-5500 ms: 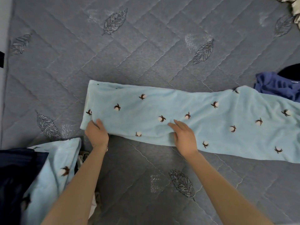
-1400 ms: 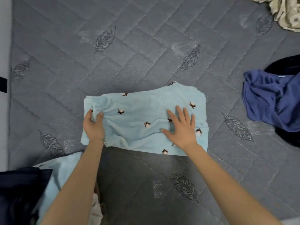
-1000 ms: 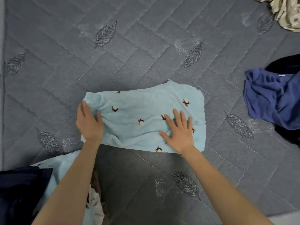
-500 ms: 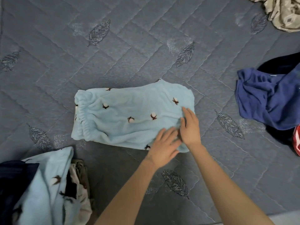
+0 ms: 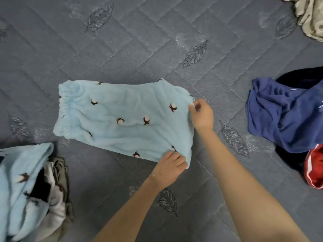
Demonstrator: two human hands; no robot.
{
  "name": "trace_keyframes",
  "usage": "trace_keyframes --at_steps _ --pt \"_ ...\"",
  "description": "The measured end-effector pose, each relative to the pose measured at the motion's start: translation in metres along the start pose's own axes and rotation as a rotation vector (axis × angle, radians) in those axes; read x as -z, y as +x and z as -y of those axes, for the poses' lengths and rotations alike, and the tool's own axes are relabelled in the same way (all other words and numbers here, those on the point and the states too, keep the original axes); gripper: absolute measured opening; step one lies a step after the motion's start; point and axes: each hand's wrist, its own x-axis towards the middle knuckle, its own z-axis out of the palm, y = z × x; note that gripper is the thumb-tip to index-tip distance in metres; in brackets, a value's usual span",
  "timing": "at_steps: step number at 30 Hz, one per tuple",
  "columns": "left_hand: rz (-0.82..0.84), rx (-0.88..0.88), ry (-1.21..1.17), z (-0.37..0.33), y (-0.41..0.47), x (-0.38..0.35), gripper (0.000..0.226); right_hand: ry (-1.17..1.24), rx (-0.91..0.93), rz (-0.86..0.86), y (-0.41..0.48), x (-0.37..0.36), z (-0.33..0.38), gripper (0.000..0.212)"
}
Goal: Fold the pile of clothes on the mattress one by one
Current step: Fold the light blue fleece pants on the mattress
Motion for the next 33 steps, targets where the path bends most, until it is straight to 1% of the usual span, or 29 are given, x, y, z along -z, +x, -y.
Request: trace_keyframes --at_steps 2,3,5,7,10,11,12,13,14,16,17,19,20,21,23,25,26,27,29,30,31,33 --pt "-0.02 0.021 -0.053 -0.013 -0.008 -0.006 0.017 -0.048 0.045 -0.051 0.003 0.005 0.004 0.012" --pt "-0.035 0.035 -0.084 -0.019 -0.012 -0.008 0.015 -0.022 0.062 -0.084 0.006 0.009 0.006 0.011" --pt "-0.062 0.065 -0.12 -0.024 -0.017 -0.011 0.012 0.119 0.077 -0.154 0.013 0.018 0.007 0.014" --pt "-0.049 0.062 -0.089 -0.023 -0.019 -0.012 0.014 0.244 0.046 -0.176 0.015 0.021 0.006 0.014" --pt "-0.054 0.011 -0.006 -0.015 -0.014 -0.01 0.02 0.386 -0.112 -0.067 0.016 0.01 0.001 0.016" --pt "-0.093 0.012 0.005 -0.012 -0.013 -0.008 0.02 0.43 -0.173 -0.007 0.016 0.006 0.0 0.013" --pt "-0.143 0.043 0.009 -0.008 -0.011 -0.005 0.022 0.466 -0.228 0.061 0.015 0.004 0.001 0.015" --pt "-0.185 0.113 0.017 -0.004 -0.009 -0.001 0.029 0.496 -0.262 0.129 0.015 0.002 0.0 0.024" --pt "-0.21 0.221 0.038 0.002 -0.007 0.004 0.035 0.521 -0.283 0.189 0.012 0.002 0.001 0.033" --pt "-0.205 0.497 0.11 0.02 -0.002 0.013 0.043 0.571 -0.268 0.274 0.004 -0.004 -0.003 0.045" --pt "-0.156 0.643 0.13 0.03 -0.002 0.016 0.047 0.586 -0.271 0.298 -0.001 -0.009 -0.008 0.053" --pt "0.019 0.887 0.087 0.05 -0.005 0.021 0.064 0.584 -0.321 0.311 -0.011 -0.015 -0.013 0.081" --pt "0.125 0.965 0.05 0.056 -0.008 0.022 0.074 0.572 -0.337 0.318 -0.015 -0.017 -0.015 0.092" --pt "0.234 1.002 0.021 0.062 -0.009 0.021 0.079 0.556 -0.343 0.333 -0.018 -0.019 -0.016 0.095" --pt "0.407 1.013 -0.061 0.069 -0.008 0.021 0.083 0.55 -0.342 0.367 -0.024 -0.02 -0.017 0.087" --pt "0.437 1.008 -0.131 0.073 -0.003 0.026 0.085 0.581 -0.292 0.325 -0.029 -0.019 -0.016 0.067" --pt "0.406 1.003 -0.156 0.073 -0.002 0.029 0.085 0.589 -0.26 0.291 -0.032 -0.019 -0.016 0.058" --pt "0.339 1.005 -0.175 0.071 -0.002 0.033 0.084 0.596 -0.236 0.264 -0.033 -0.019 -0.017 0.052" --pt "0.151 1.009 -0.153 0.068 -0.005 0.038 0.077 0.588 -0.174 0.262 -0.036 -0.013 -0.019 0.046" --pt "0.09 1.015 -0.122 0.067 -0.007 0.041 0.074 0.57 -0.151 0.274 -0.037 -0.008 -0.019 0.045" --pt "0.072 1.014 -0.094 0.067 -0.008 0.043 0.071 0.557 -0.144 0.281 -0.039 -0.002 -0.021 0.044" --pt "0.111 0.983 -0.055 0.068 -0.006 0.046 0.069 0.531 -0.134 0.271 -0.042 0.013 -0.027 0.04"
